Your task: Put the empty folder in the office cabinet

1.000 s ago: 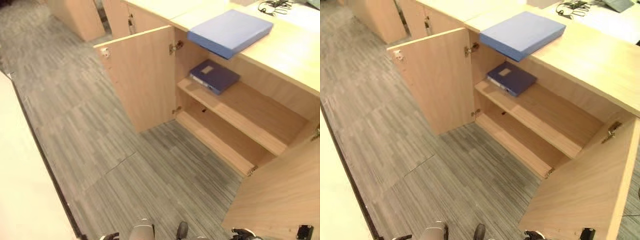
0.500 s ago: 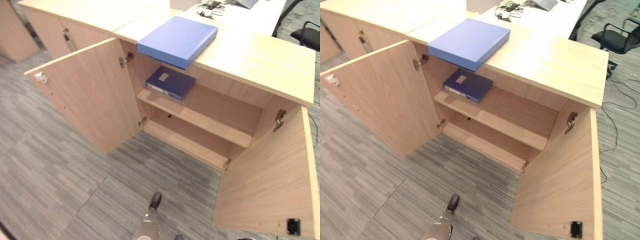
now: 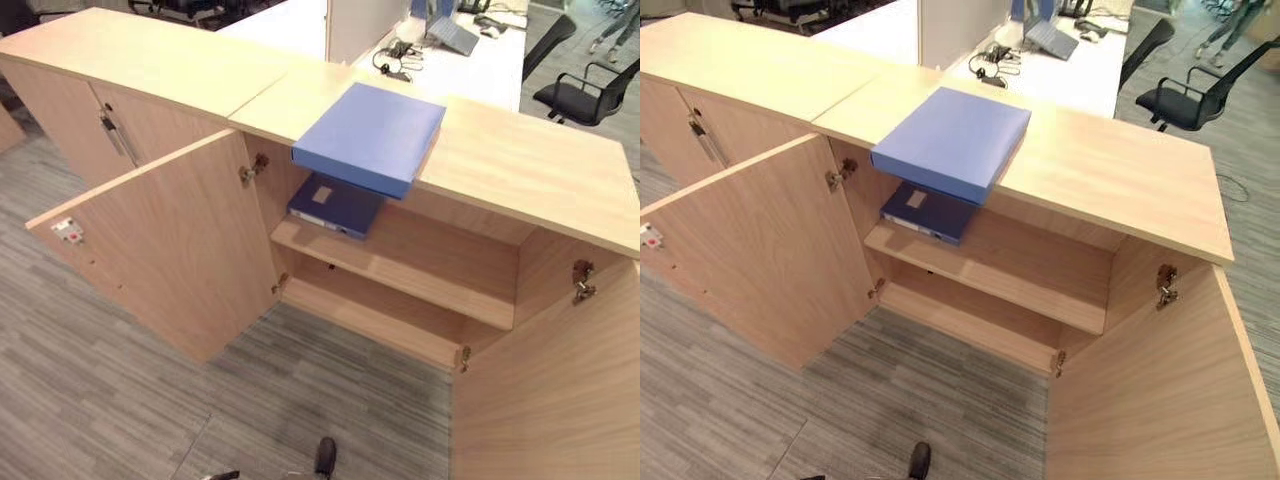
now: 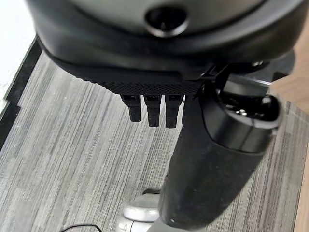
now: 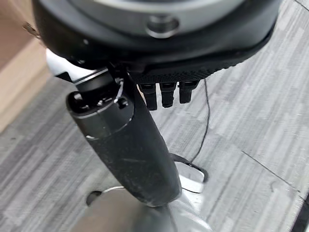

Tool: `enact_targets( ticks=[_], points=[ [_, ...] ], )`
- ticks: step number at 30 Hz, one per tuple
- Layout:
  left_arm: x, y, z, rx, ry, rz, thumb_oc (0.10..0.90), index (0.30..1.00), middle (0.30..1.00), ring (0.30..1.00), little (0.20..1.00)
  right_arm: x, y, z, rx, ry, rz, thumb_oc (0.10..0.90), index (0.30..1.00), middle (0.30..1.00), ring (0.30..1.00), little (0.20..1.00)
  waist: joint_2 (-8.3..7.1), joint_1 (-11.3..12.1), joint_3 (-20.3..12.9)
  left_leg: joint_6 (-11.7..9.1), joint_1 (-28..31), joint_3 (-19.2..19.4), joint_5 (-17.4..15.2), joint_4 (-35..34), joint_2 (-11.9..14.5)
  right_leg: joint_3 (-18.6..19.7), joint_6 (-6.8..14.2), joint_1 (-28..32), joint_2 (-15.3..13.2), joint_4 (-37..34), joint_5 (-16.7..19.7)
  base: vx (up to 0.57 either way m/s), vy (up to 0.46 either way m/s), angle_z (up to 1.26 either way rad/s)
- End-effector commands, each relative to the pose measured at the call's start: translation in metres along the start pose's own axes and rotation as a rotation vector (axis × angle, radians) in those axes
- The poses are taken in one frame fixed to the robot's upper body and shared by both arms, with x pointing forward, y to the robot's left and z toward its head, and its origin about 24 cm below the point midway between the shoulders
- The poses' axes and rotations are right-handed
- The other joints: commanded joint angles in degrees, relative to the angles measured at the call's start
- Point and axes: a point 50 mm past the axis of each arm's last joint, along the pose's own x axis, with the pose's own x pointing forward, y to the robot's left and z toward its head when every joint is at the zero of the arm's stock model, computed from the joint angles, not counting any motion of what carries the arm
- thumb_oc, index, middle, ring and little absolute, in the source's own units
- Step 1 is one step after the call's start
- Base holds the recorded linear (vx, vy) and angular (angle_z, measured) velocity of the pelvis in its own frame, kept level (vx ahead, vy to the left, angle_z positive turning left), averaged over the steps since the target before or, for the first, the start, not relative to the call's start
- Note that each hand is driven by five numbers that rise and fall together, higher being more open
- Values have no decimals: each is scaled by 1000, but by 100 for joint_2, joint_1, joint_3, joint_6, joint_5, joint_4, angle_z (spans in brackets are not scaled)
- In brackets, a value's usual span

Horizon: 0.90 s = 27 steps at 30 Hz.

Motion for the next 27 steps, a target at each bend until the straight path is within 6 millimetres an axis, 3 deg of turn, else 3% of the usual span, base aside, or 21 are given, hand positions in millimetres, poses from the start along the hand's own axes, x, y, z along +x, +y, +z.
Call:
enact_targets(
  ticks=[1,3,6,8,9,11,13,14,19,25,27],
  points=[
    [-2,16,-18,5,57,52,800,900,900,900,900,-1,-11,6,-80,-39,-28,800,900,900,900,900,197,54,209,-446,215,-452,-527,-65,58,-830,145,32,-782,-477,1561,170,222,5],
    [-2,16,-16,2,55,55,800,900,900,900,900,-1,-13,10,-93,-52,-35,800,900,900,900,900,233,53,253,-476,288,-404,-617,-65,107,-1238,64,-52,-772,-703,1420,158,130,0],
    [-1,15,-14,-6,52,53,800,900,900,900,900,-2,-17,22,-90,-88,-54,800,900,900,900,900,377,-64,480,-495,428,-445,-632,-65,208,-1317,-38,-640,-288,-877,1007,79,12,11],
    [-1,14,-14,-7,52,51,800,900,900,900,900,-2,-18,24,-89,-96,-60,800,900,900,900,900,406,-121,563,-490,495,-465,-635,-65,202,-1307,-52,-861,-128,-1007,1037,83,-3,4],
    [-1,13,-14,-3,55,49,800,900,900,900,900,-3,-20,30,-88,-111,-70,800,900,900,900,900,384,-233,754,-487,749,-511,-723,-65,140,-1278,-28,-1263,157,-1310,1178,144,-15,10],
    [-1,12,-12,7,48,44,800,900,900,900,900,-3,-22,32,-82,-117,-78,800,900,900,900,900,347,-320,877,-484,940,-591,-795,-65,56,-1337,25,-1420,347,-1674,1320,196,-36,8],
    [-1,12,-12,13,47,39,800,900,900,900,900,-3,-23,31,-76,-114,-81,800,900,900,900,900,327,-358,890,-486,988,-666,-816,-65,11,-1354,25,-1433,410,-1879,1371,189,-88,42],
    [-1,7,-14,20,43,24,800,900,900,900,900,-2,-21,17,-68,-81,-77,800,900,900,900,900,225,-335,755,-497,1100,-788,-963,-65,-109,-1377,-148,-986,531,-2411,1324,266,-167,56],
    [-2,2,-14,11,41,11,800,900,900,900,900,-2,-21,8,-79,-53,-80,800,900,900,900,900,205,-323,525,-524,1097,-846,-1039,-65,-26,-1446,-178,-799,603,-2603,1346,196,-146,45],
    [-2,-3,-20,-14,60,-5,800,900,900,900,900,-3,-22,20,-17,-112,-76,800,900,900,900,900,175,-292,390,-636,1069,-870,-1106,-65,181,-1417,-274,-546,781,-2804,1144,126,-146,23],
    [-2,-7,-14,-108,29,-29,800,900,900,900,900,-6,-21,48,80,-229,-56,800,900,900,900,900,202,-317,368,-674,1004,-886,-1103,-65,251,-1371,-324,-559,809,-2767,1022,45,-108,4]
  ],
)
